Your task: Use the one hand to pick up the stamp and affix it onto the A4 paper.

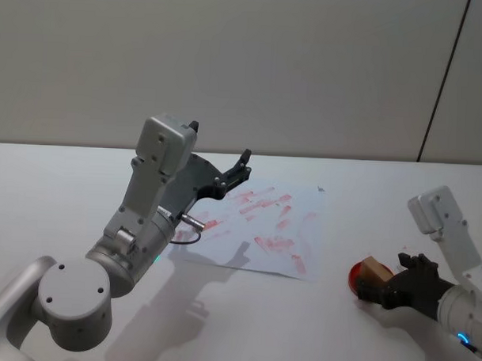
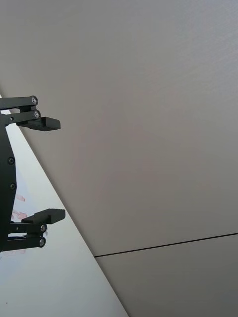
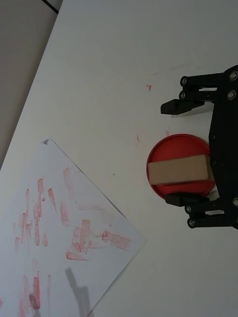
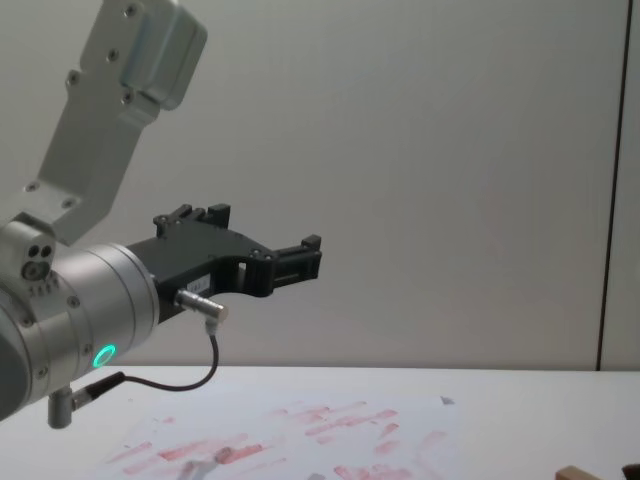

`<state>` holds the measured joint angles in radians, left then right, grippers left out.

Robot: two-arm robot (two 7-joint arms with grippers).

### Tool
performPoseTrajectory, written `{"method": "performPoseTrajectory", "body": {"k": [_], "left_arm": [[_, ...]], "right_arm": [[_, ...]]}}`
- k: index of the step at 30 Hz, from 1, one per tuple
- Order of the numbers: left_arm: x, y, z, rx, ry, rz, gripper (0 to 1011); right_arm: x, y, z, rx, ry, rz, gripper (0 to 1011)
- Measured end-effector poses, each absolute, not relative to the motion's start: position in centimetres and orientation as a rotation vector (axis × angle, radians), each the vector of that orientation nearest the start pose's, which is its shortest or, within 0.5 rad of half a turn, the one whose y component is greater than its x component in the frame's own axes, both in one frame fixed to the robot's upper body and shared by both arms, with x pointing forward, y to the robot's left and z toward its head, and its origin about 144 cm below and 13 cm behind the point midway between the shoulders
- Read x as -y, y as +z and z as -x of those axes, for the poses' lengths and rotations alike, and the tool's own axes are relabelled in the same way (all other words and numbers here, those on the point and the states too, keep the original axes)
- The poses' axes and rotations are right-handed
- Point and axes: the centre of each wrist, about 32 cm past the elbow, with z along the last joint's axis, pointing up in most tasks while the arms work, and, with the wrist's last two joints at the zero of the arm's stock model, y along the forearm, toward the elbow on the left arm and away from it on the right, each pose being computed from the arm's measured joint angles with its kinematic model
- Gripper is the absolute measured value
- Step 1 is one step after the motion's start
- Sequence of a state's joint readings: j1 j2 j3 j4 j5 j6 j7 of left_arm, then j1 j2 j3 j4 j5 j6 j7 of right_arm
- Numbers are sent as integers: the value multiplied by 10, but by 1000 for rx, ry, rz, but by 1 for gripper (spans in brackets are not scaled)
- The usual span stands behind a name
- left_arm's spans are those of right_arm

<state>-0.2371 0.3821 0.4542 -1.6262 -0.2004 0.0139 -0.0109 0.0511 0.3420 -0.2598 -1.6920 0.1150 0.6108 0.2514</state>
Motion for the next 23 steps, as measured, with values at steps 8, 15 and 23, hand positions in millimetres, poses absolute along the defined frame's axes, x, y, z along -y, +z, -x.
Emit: {"method": "performPoseTrajectory", "body": {"k": [8, 15, 23], "left_arm": [[-198, 1204, -492, 268, 1124, -61, 1003], [-198, 1204, -492, 268, 1124, -61, 1002], [-198, 1204, -492, 268, 1124, -61, 1002]], "right_arm": [[237, 1178, -460, -224, -1083, 564, 1001], [237, 1178, -460, -224, -1083, 565, 1001], [237, 1178, -460, -224, -1083, 565, 1001]]}}
